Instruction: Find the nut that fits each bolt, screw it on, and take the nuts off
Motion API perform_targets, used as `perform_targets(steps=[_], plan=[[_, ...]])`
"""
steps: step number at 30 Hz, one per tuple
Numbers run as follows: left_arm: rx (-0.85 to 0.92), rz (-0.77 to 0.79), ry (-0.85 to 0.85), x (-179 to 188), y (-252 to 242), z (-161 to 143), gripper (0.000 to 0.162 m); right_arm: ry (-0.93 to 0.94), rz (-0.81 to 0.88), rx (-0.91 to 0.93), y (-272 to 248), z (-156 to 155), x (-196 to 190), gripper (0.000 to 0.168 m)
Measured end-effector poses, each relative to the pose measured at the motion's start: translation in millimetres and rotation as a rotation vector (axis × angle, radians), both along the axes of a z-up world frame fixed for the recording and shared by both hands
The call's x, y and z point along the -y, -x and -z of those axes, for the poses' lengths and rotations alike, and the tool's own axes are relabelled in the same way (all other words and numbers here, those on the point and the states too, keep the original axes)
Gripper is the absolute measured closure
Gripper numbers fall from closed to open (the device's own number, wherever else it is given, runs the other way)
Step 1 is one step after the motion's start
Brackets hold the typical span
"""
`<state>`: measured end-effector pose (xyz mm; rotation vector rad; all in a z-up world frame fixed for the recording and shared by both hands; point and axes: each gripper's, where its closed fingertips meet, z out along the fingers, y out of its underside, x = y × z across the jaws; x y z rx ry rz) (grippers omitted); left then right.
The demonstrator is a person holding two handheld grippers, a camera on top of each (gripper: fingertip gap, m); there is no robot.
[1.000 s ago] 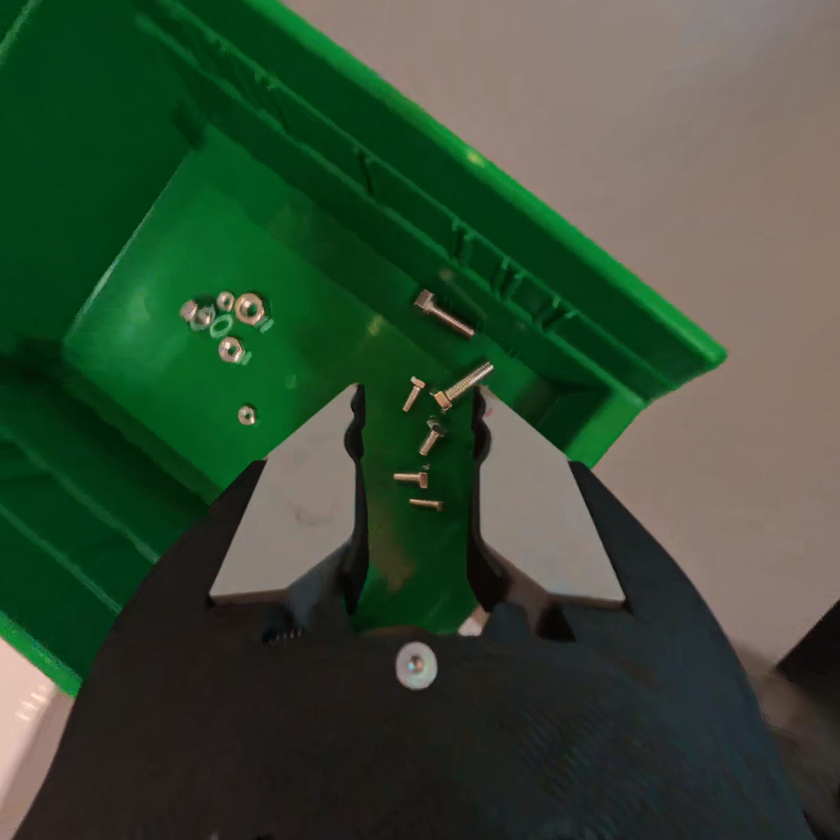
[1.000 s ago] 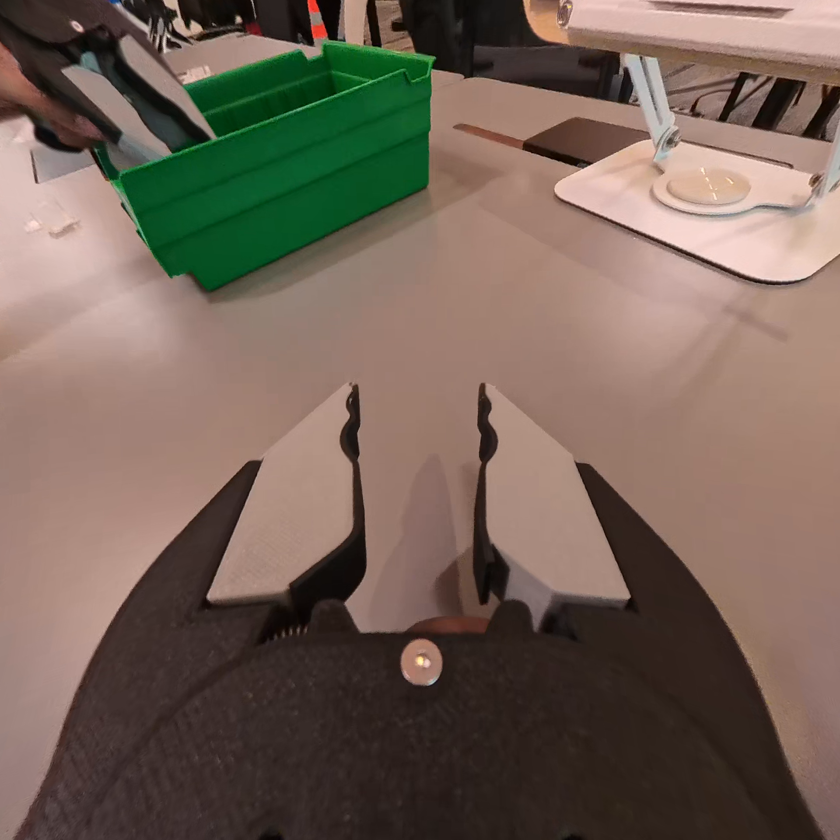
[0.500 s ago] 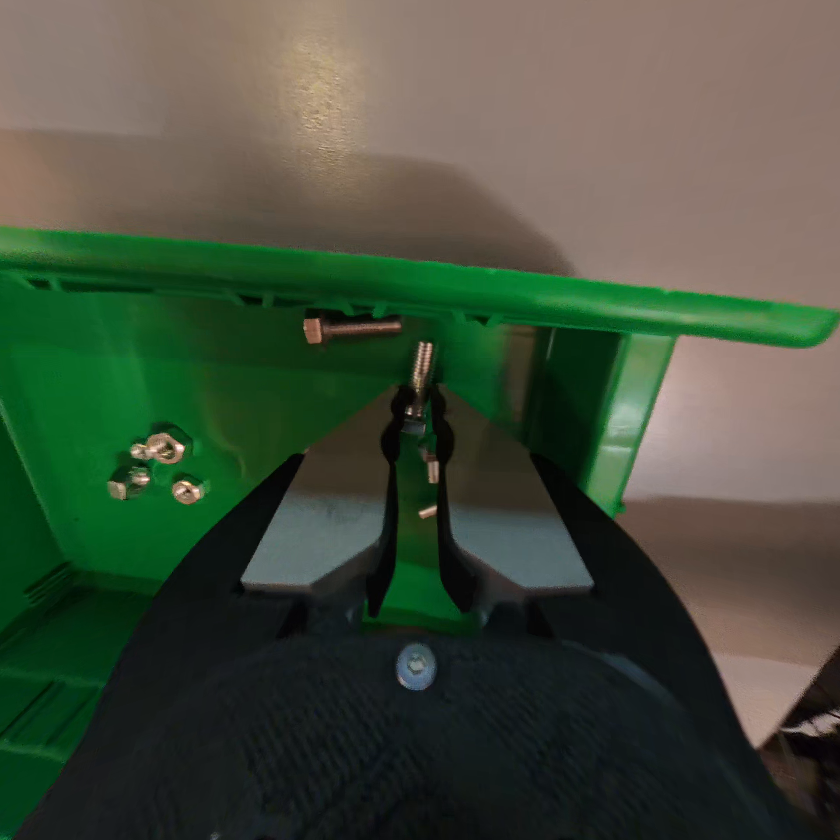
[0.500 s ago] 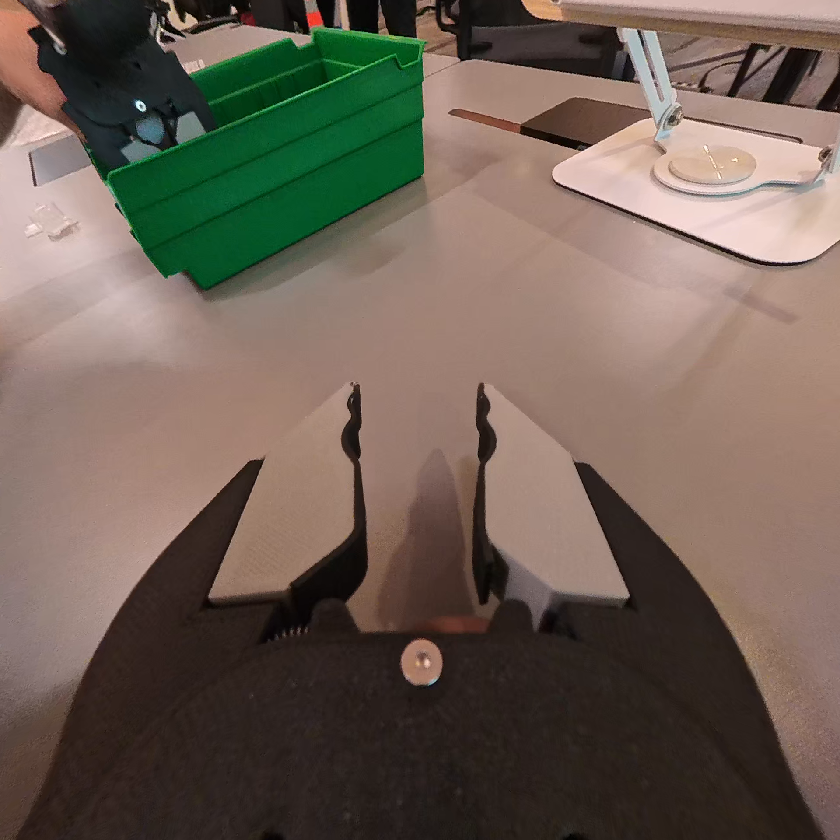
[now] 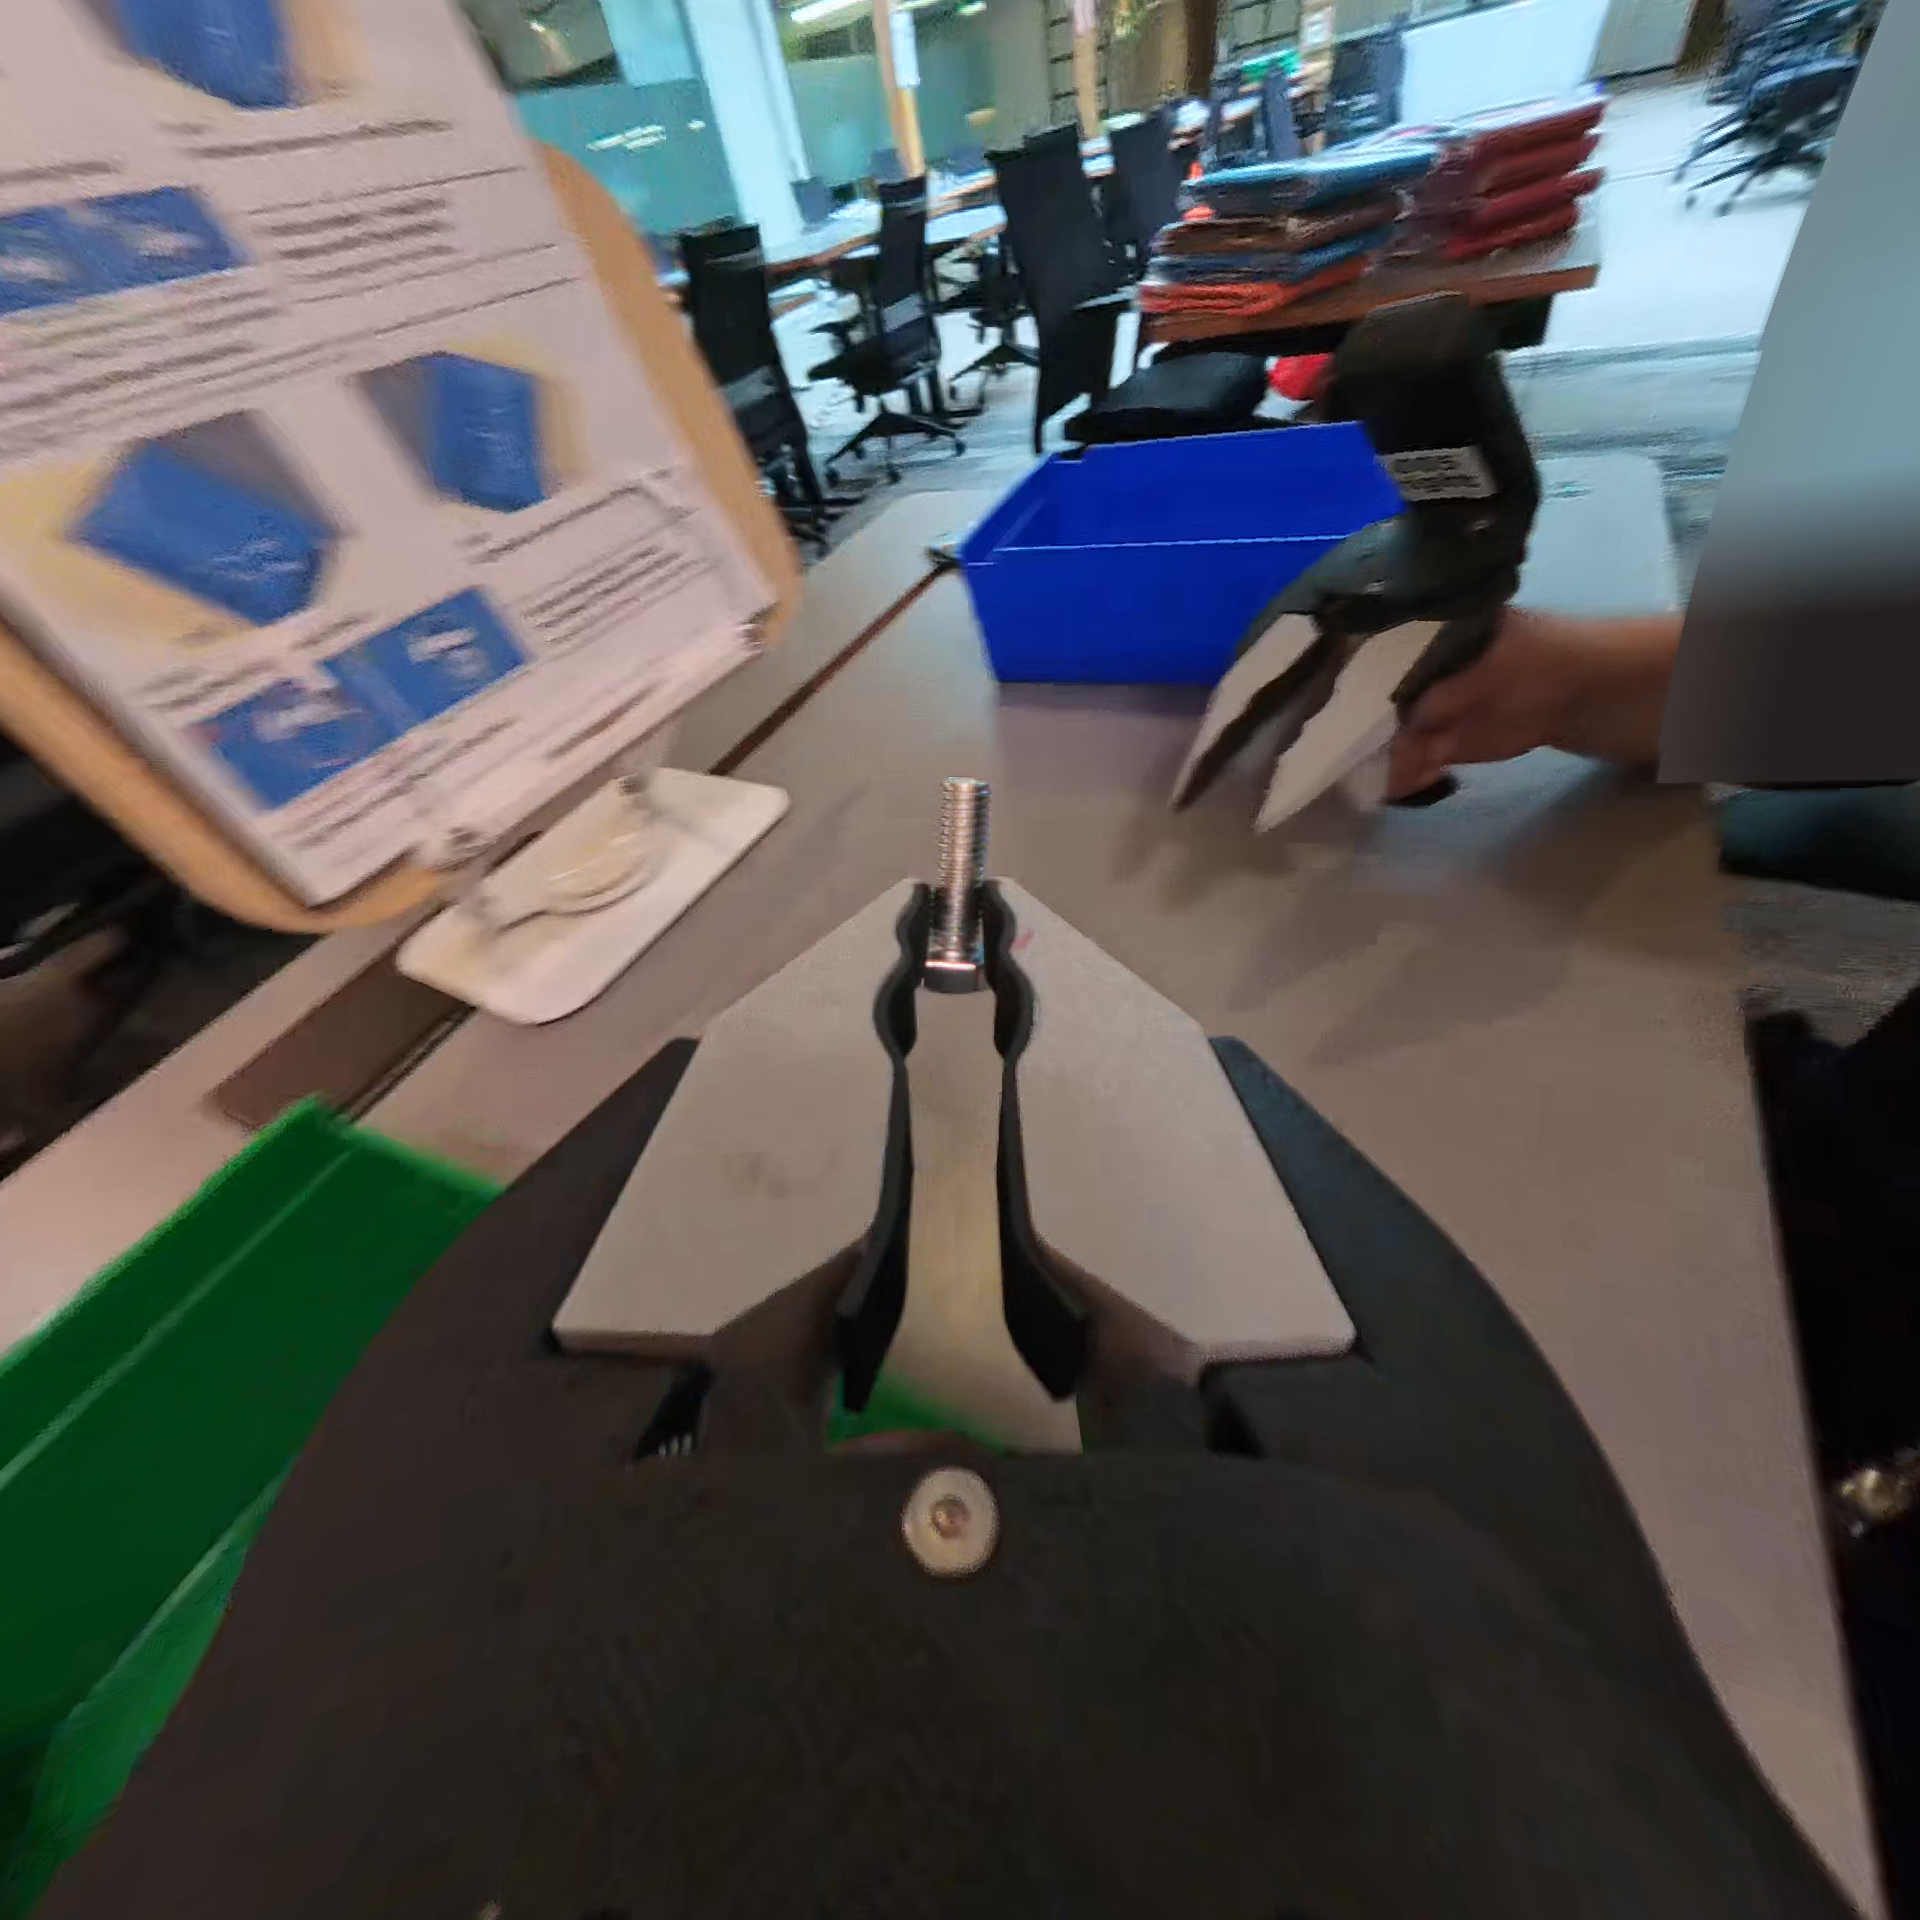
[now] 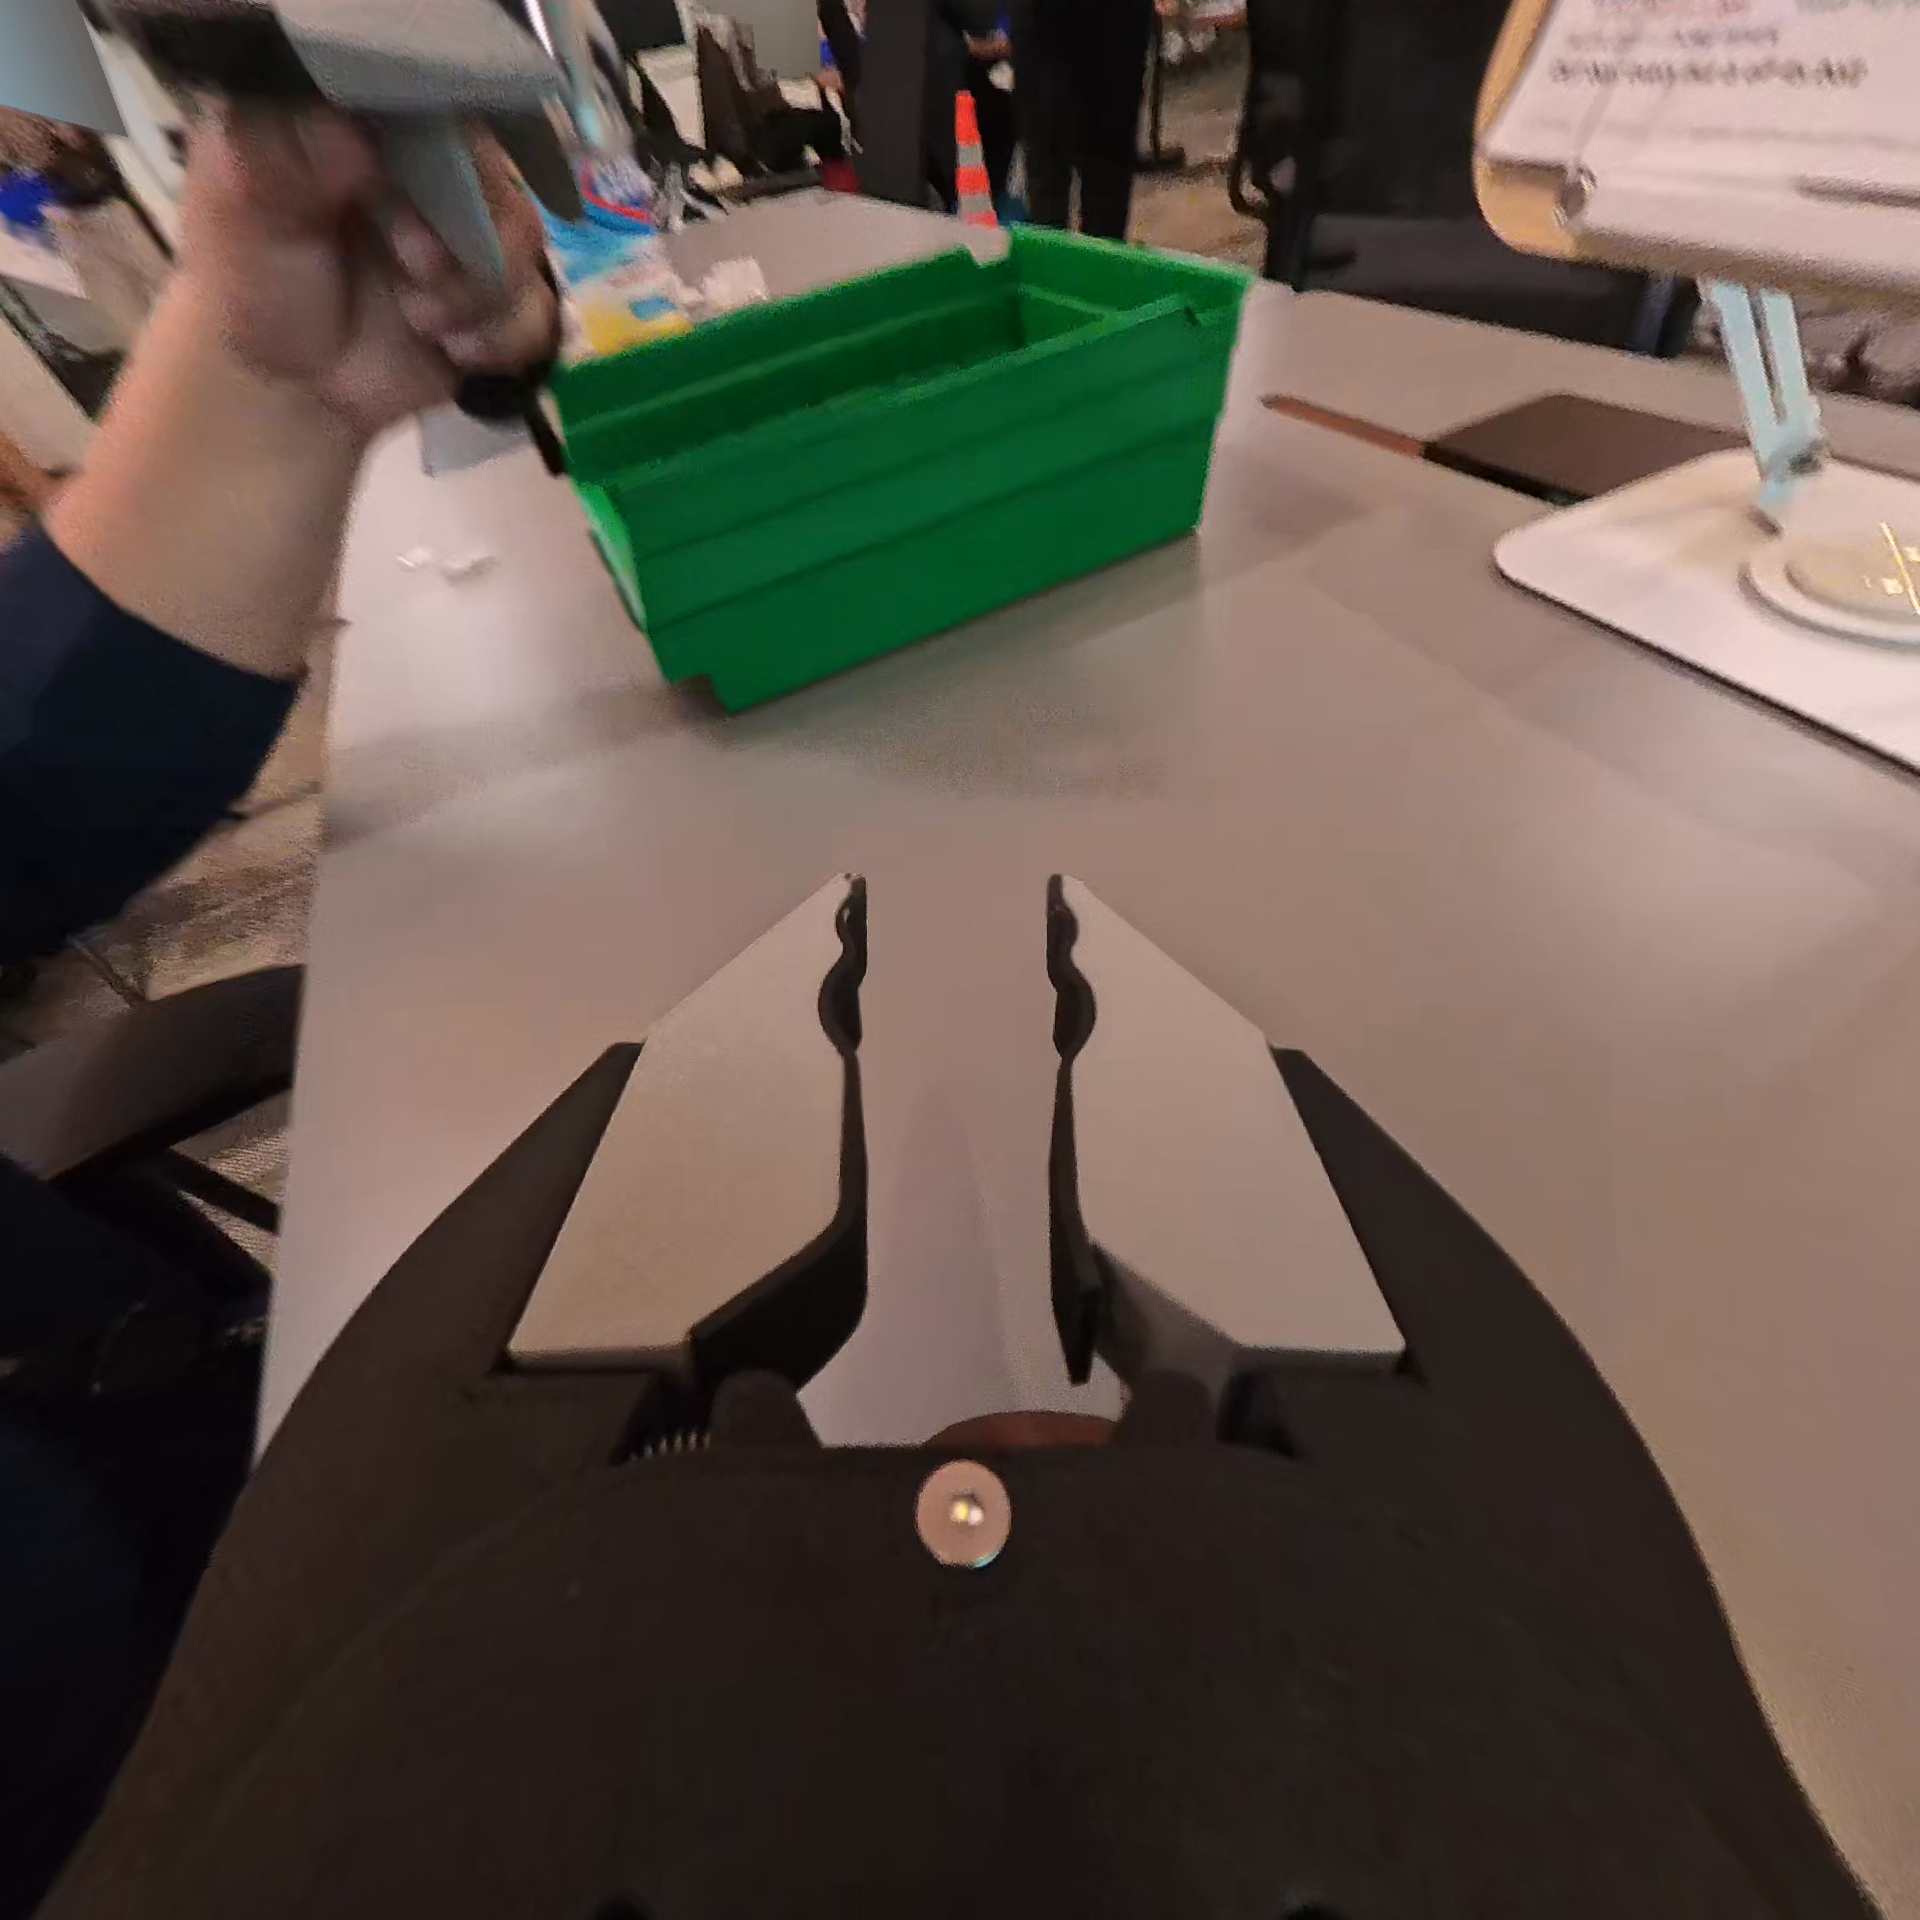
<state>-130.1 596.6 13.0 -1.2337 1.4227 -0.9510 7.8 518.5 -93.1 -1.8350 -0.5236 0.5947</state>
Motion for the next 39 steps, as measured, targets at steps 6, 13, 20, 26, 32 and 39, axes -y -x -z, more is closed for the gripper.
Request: perform_targets(steps=[6, 13, 20, 26, 32, 39], plan=[[-0.015, 0.001, 0.025, 70, -98, 50, 0.155, -0.086, -0.067, -0.169, 9, -39, 17, 0.138], [0.002, -0.020, 0.002, 95, -133, 74, 0.155, -0.026, -0.069, -0.301, 2, -42, 17, 0.145], [-0.002, -0.039, 0.067, 98, -141, 83, 0.155, -0.024, -0.051, -0.226, 10, -33, 15, 0.154], [-0.027, -0.075, 0.066, 96, -142, 92, 0.155, -0.040, -0.032, -0.167, 9, -25, 11, 0.162], [-0.219, -0.100, 0.146, 75, -140, 129, 0.099, 0.036, 0.108, 0.109, -11, 20, -10, 0.162], [-0.343, -0.134, 0.160, 38, -119, 132, 0.098, 0.186, 0.093, 0.224, -4, 60, -19, 0.162]])
